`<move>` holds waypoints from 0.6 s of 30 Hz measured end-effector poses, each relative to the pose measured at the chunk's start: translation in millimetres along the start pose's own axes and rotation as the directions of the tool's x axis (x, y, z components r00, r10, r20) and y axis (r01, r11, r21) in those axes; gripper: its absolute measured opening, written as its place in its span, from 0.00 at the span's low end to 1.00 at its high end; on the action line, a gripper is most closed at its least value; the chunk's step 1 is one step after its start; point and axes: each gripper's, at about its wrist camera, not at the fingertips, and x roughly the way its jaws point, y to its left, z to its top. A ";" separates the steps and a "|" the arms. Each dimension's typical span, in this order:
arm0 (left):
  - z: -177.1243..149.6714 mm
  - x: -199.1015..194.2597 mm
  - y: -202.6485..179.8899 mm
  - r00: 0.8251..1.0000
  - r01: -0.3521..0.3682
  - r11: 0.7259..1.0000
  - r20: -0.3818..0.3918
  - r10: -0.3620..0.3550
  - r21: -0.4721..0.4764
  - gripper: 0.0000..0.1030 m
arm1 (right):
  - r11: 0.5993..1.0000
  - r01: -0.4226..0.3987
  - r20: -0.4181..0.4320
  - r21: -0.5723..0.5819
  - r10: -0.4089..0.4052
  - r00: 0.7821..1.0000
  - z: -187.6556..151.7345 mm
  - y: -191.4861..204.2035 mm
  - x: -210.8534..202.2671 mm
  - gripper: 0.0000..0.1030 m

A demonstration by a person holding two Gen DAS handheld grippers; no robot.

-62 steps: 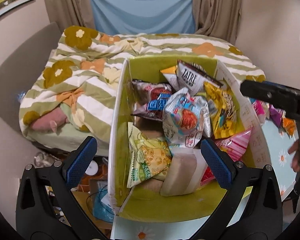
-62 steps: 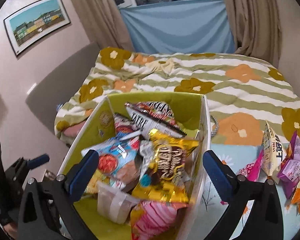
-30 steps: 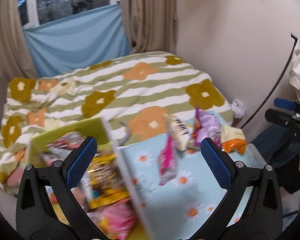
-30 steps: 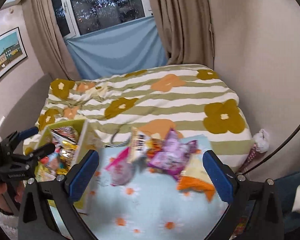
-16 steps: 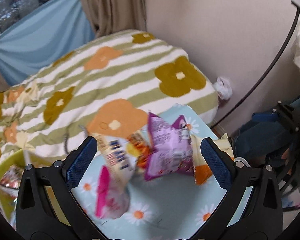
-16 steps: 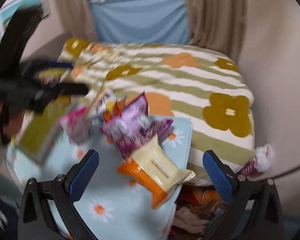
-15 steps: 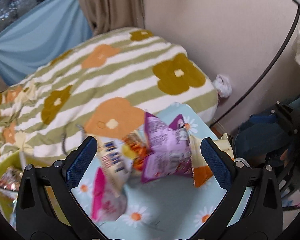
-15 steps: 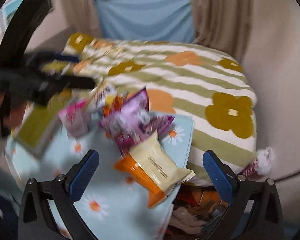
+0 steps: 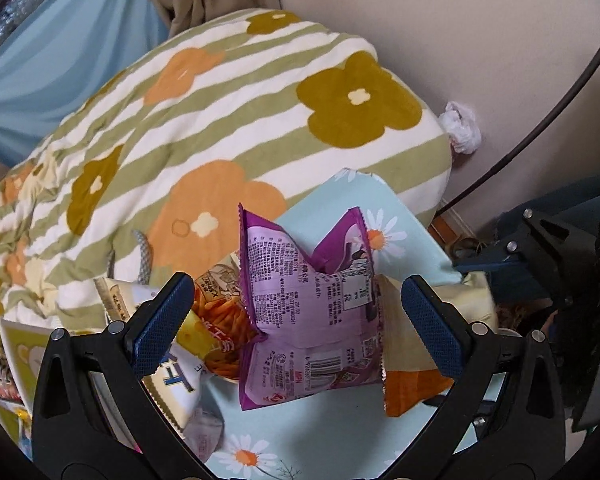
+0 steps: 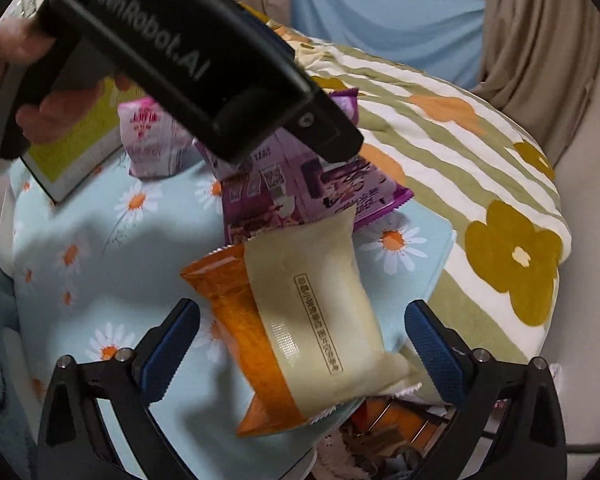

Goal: Organize snacks
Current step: 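Grasp the purple bag with the left tool while the right tool grasps the orange-and-cream bag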

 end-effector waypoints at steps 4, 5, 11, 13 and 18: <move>0.5 8.3 0.3 1.000 -0.009 1.000 -0.014 0.009 0.001 1.00 | 1.000 -0.011 -0.010 -0.027 0.010 1.000 -2.0 -0.2 10.2 0.80; 0.2 9.8 -0.1 1.000 -0.009 1.000 -0.018 0.009 0.000 1.00 | 0.999 -0.011 -0.013 -0.033 0.011 1.000 -2.7 -0.4 12.2 0.77; -0.3 16.1 -1.3 1.000 -0.010 1.000 -0.028 0.010 -0.002 1.00 | 0.998 0.003 0.004 -0.061 -0.003 1.000 -5.9 2.9 12.8 0.65; -0.4 18.3 -1.6 0.999 -0.011 1.000 -0.034 0.011 -0.002 1.00 | 0.998 0.015 0.011 -0.065 -0.015 1.000 -7.3 6.3 9.2 0.60; -0.3 23.5 -3.3 0.999 -0.017 1.000 -0.048 0.017 0.010 1.00 | 0.998 0.015 0.013 -0.059 -0.014 1.000 -12.3 9.5 2.3 0.58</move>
